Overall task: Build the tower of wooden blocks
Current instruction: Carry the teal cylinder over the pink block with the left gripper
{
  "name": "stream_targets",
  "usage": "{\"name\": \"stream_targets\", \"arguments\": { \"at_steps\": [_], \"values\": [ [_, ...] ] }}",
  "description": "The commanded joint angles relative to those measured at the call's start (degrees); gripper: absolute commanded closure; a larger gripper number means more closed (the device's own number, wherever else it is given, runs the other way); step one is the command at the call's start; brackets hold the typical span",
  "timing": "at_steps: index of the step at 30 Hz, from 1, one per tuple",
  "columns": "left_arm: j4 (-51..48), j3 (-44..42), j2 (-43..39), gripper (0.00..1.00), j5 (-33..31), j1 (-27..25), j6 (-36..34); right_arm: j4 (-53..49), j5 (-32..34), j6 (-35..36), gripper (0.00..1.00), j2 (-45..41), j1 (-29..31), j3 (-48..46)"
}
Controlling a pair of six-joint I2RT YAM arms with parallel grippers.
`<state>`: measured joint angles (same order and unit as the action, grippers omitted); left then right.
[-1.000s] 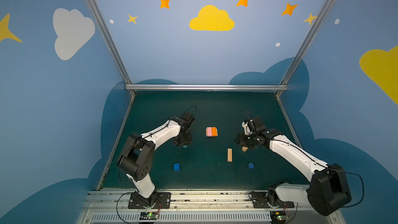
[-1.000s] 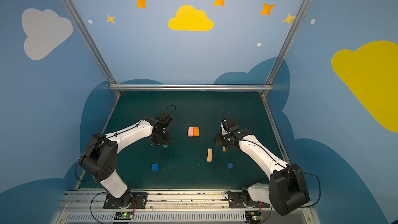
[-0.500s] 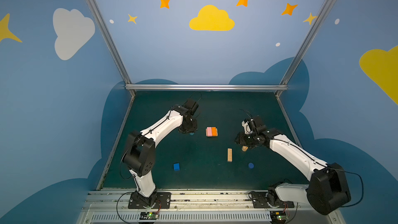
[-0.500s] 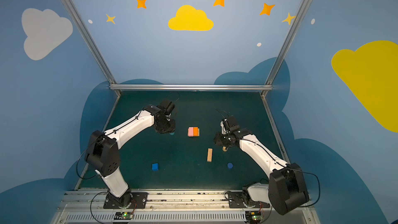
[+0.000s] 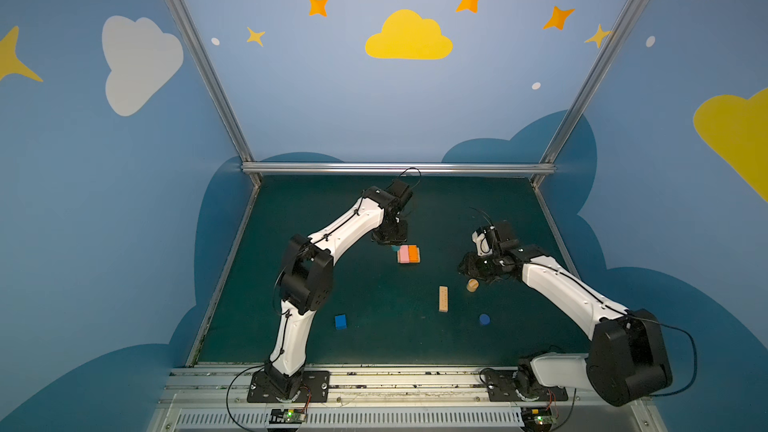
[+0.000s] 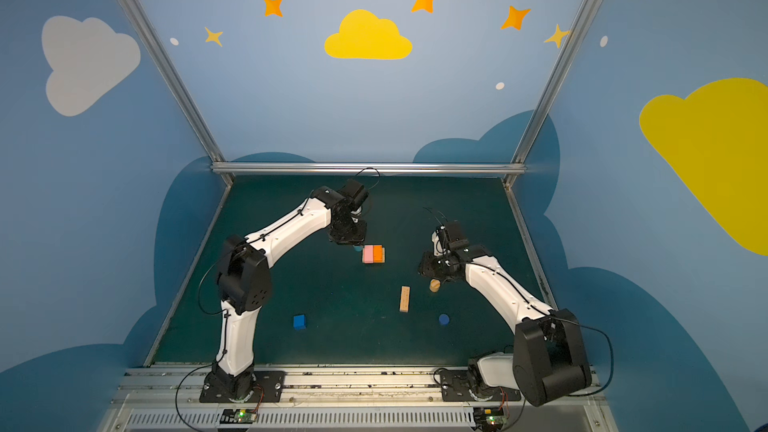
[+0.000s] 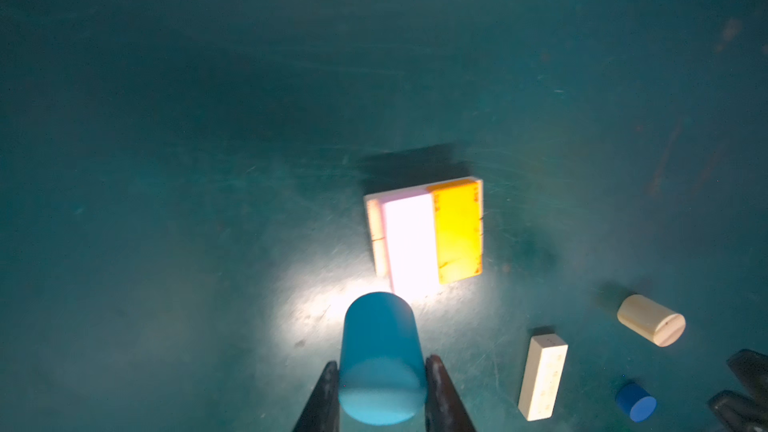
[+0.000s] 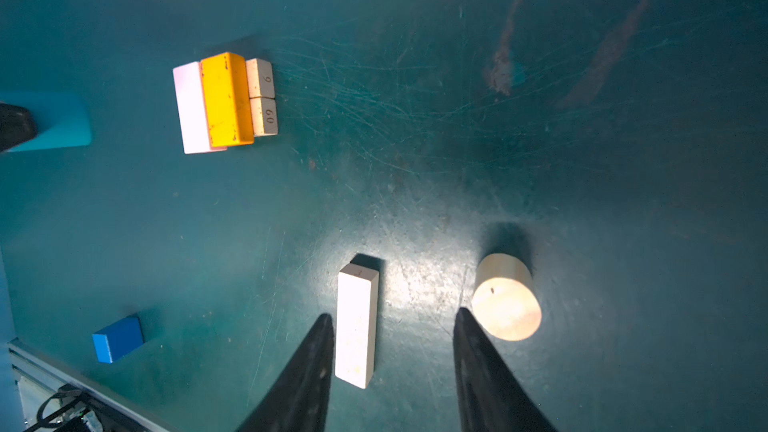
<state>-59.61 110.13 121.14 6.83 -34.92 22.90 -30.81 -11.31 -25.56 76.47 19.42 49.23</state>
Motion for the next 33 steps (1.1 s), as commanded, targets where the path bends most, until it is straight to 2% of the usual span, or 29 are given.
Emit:
{"name": "stream_targets", "arguments": {
  "at_steps": [1,14,33],
  "values": [
    [-5.60,4.26,3.01,0.86,-0.67,-0.63,-1.50,0.72,-1.38,0.89,0.54,-1.03,-1.02,-1.45],
    [-13.53,18.67,14.09,0.87,-3.53,-3.05,-2.54,1.77,-3.79,2.05,0.54,-1.34,-3.89,-3.08],
    [-15.87,24.28,18.49,0.85,-5.25,-3.40,-2.37,3.30,-5.39,1.87,0.54,-2.11,-5.63,-5.04]
  ]
}}
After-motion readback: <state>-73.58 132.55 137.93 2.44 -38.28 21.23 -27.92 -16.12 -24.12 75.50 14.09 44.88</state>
